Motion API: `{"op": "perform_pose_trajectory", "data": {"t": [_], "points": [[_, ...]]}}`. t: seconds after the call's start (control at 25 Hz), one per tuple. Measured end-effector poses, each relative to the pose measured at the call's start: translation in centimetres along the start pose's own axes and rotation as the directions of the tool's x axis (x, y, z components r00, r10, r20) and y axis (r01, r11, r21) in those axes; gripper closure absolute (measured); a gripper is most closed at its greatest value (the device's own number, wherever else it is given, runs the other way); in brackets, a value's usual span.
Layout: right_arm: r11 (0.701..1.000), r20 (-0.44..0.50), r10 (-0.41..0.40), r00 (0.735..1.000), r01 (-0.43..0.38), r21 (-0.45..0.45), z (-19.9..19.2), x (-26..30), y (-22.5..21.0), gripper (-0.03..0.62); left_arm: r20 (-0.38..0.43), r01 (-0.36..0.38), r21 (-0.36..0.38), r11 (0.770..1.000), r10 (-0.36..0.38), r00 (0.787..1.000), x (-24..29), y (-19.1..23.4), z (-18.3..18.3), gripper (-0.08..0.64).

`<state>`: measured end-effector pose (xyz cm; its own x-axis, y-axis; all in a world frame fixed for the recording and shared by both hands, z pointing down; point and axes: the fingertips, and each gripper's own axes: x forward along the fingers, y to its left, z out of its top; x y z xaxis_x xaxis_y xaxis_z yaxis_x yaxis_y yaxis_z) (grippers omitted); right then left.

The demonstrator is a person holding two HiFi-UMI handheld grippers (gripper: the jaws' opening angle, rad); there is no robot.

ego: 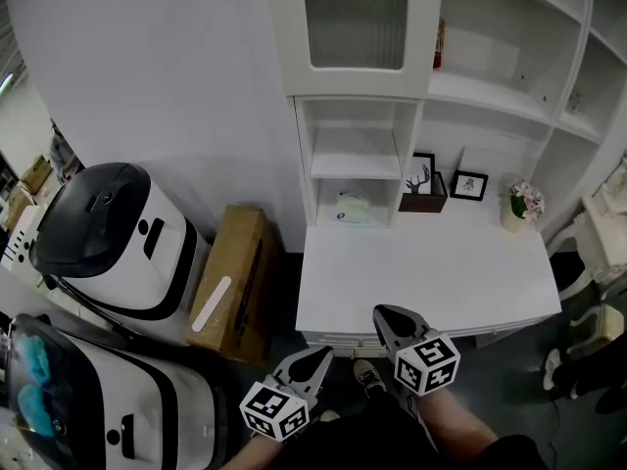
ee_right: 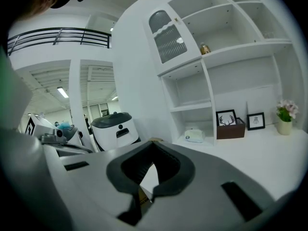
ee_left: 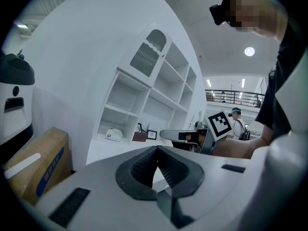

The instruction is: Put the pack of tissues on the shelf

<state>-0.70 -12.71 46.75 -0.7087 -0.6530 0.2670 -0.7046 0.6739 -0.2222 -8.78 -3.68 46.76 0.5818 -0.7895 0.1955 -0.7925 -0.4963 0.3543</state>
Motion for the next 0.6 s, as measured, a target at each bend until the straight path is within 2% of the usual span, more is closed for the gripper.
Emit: {"op": "perform_pose_trajectory", "data": {"t": [0.36,0.6], "points": [[1.000,-0.017,-0.026,1.000,0.026,0.009,-2.0,-3.4,2.9,0.589,-0.010,0.032,-0.004,0.999,-0.032,0.999,-2.3,-1.6,-1.1,0.555],[0.998,-0.035,-0.062,0.997,0.063,0.024,-3.3,-5.6,3.1,0.588,-0.029,0.070,-0.016,0.997,-0.071,0.997,-2.6,-3.2,-2.0,0.555]]}}
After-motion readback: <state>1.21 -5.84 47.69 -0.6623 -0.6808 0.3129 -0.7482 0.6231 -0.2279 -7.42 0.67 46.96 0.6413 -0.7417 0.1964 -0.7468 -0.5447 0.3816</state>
